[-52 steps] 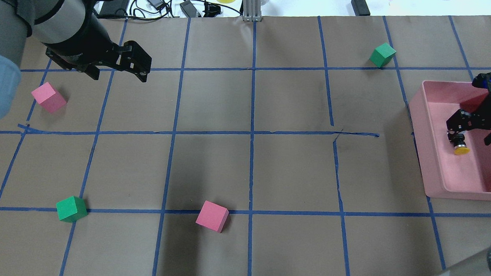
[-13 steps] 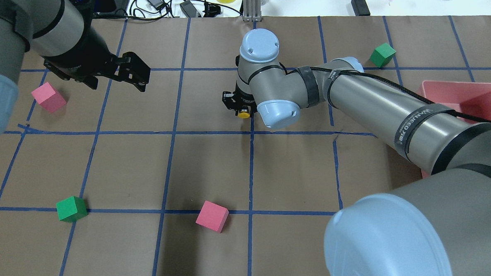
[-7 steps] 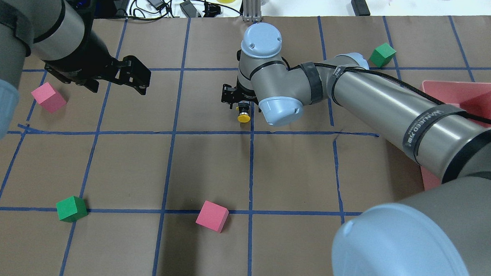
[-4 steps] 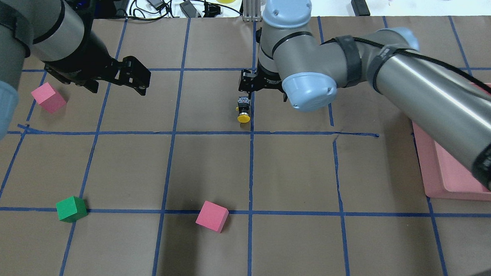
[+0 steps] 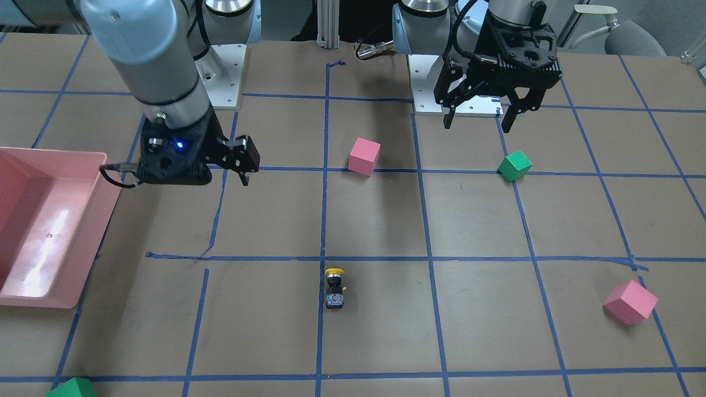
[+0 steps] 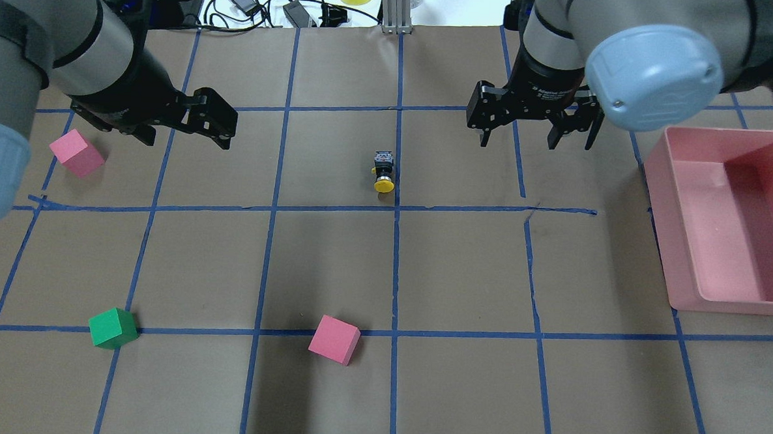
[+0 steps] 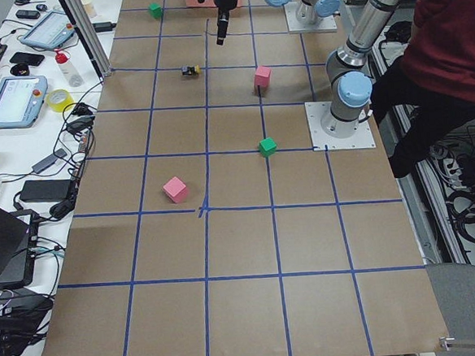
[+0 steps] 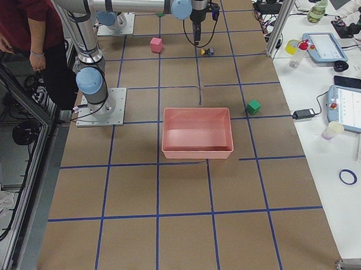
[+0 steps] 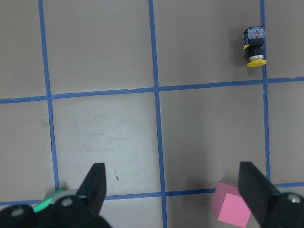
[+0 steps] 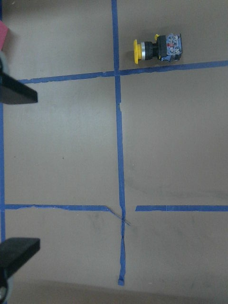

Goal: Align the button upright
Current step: 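Release the button on the table and raise the right gripper away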

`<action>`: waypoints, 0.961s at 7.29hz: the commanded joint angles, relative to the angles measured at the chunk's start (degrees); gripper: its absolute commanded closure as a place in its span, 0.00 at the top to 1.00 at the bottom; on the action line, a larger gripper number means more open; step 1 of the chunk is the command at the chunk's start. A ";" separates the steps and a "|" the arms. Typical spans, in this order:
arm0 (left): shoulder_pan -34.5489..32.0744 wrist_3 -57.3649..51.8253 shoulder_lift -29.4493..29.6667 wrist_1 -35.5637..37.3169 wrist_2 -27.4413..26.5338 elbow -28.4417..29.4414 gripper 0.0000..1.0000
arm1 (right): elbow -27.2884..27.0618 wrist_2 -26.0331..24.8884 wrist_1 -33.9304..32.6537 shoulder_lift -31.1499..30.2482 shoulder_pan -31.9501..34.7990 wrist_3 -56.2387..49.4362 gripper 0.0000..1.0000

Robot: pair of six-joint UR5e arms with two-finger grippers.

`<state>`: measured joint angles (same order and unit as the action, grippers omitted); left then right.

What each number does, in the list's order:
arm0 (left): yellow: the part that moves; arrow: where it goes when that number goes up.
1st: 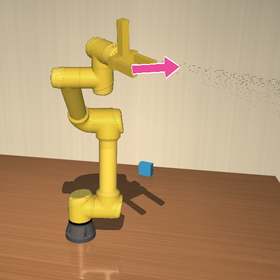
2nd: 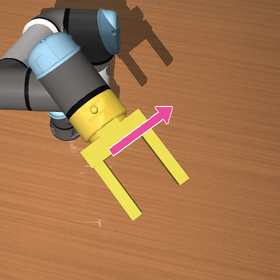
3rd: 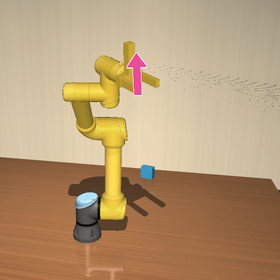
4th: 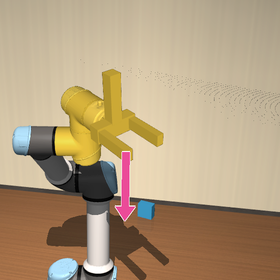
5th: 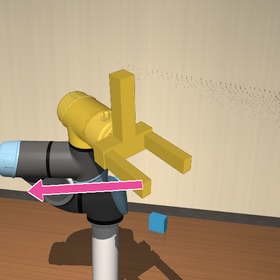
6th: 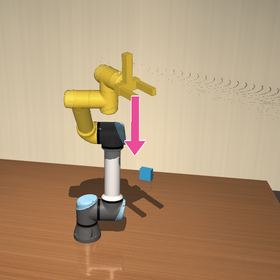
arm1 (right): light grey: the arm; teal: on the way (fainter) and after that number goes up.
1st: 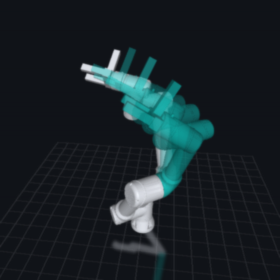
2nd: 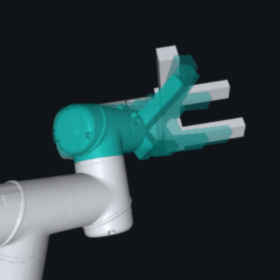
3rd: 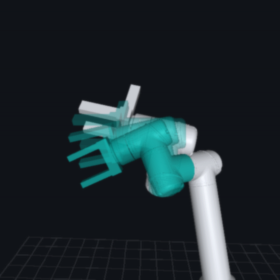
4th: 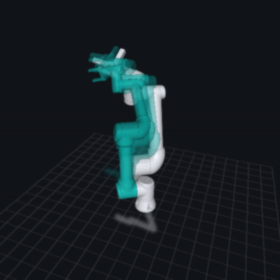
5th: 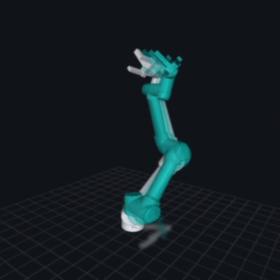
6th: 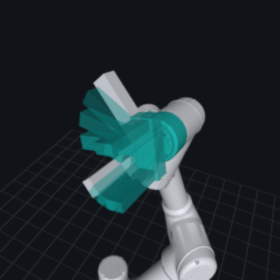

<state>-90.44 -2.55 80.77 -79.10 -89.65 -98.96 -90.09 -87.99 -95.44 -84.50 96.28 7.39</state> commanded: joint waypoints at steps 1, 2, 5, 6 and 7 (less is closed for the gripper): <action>0.00 0.00 0.00 0.00 0.00 0.00 1.00 | 0.18 0.19 6.73 -4.79 -0.56 -1.06 1.00; 0.00 0.00 0.00 0.00 0.00 0.00 1.00 | 0.18 -0.59 8.50 -4.80 -0.56 -1.06 1.00; 0.00 0.00 0.00 0.00 0.00 0.00 1.00 | -0.52 -2.53 7.81 -4.36 -1.09 -1.32 1.00; 0.00 0.00 0.00 0.00 -0.09 0.00 1.00 | -0.43 -2.45 7.38 -4.36 -1.27 -0.98 1.00; 0.00 0.00 -0.08 0.00 -0.17 0.00 1.00 | 0.26 -1.75 7.81 -4.36 -1.70 -1.06 1.00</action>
<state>-90.44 -2.55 80.76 -79.10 -89.73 -98.96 -90.33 -90.26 -87.81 -88.89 94.99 6.30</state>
